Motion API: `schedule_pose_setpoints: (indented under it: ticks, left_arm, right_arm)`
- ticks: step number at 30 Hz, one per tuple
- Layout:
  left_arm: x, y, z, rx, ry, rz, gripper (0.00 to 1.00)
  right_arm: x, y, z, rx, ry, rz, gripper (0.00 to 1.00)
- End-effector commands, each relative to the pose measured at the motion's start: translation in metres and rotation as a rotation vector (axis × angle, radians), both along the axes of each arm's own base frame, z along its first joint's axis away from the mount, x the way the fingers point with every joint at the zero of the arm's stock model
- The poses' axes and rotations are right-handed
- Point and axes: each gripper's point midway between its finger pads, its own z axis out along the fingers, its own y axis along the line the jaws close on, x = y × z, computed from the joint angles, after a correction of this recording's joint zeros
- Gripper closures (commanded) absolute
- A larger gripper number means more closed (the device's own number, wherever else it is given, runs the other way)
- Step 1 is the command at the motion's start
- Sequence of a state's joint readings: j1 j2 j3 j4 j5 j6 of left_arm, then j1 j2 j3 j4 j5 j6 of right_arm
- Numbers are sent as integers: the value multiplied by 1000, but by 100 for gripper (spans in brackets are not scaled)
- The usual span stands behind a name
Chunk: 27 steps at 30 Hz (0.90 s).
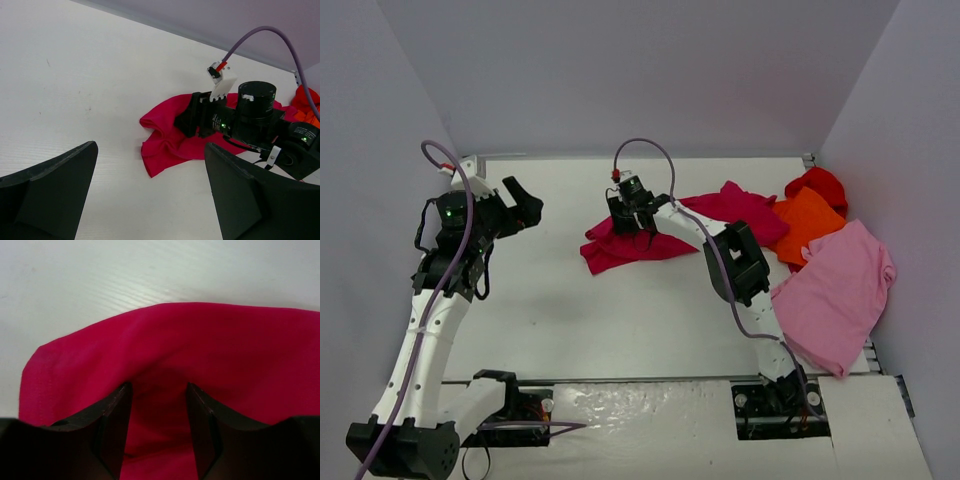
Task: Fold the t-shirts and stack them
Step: Flatten out the tshirt
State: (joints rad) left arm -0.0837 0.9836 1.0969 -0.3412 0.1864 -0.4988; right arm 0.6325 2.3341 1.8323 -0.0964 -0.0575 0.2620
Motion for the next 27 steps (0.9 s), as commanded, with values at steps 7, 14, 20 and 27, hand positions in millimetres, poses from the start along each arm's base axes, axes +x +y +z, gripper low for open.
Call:
schedule_pose_setpoints:
  ticks: [7,14,20,27]
  left_arm:
    - [4,-3,31,-9,-94,-23,15]
    - [3,-4,32,-10,-97,-25,15]
    - [3,-5,33,-12,-102,-32,15]
    - [4,-7,32,-14,-101,-42,15]
  right_arm:
    - [7,38,5,128,23,85,67]
    - [29,61,-38,232,102,146,100]
    - [81,81,-16,363,-34,133,98]
    - [78,104,58,577,-153,249,60]
